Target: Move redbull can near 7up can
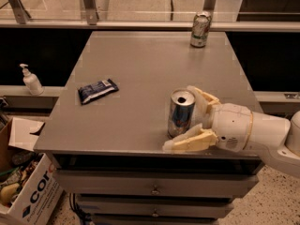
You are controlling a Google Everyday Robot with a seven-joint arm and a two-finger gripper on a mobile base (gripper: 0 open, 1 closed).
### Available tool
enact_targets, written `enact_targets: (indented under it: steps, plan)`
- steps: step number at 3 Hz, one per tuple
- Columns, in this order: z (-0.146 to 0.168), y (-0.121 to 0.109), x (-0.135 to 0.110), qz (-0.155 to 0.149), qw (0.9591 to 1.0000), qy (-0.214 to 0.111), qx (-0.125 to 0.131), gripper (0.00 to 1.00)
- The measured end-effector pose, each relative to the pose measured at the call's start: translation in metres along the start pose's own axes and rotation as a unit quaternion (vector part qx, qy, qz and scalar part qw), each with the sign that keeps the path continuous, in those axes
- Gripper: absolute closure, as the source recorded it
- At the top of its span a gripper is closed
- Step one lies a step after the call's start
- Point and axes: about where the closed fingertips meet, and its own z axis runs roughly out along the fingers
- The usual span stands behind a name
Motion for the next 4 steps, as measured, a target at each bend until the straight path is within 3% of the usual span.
enact_targets:
  steps: [2,3,4]
  plan:
    - [0.005,0.0,0.005,-0.006,0.9996,-0.011,0.025,0.41]
    - [0.003,-0.006,0.002,-0.002,0.9991,0.002,0.043,0.65]
    - [-0.004,-0.023,-0.009,0.003,0.998,0.008,0.062,0.87]
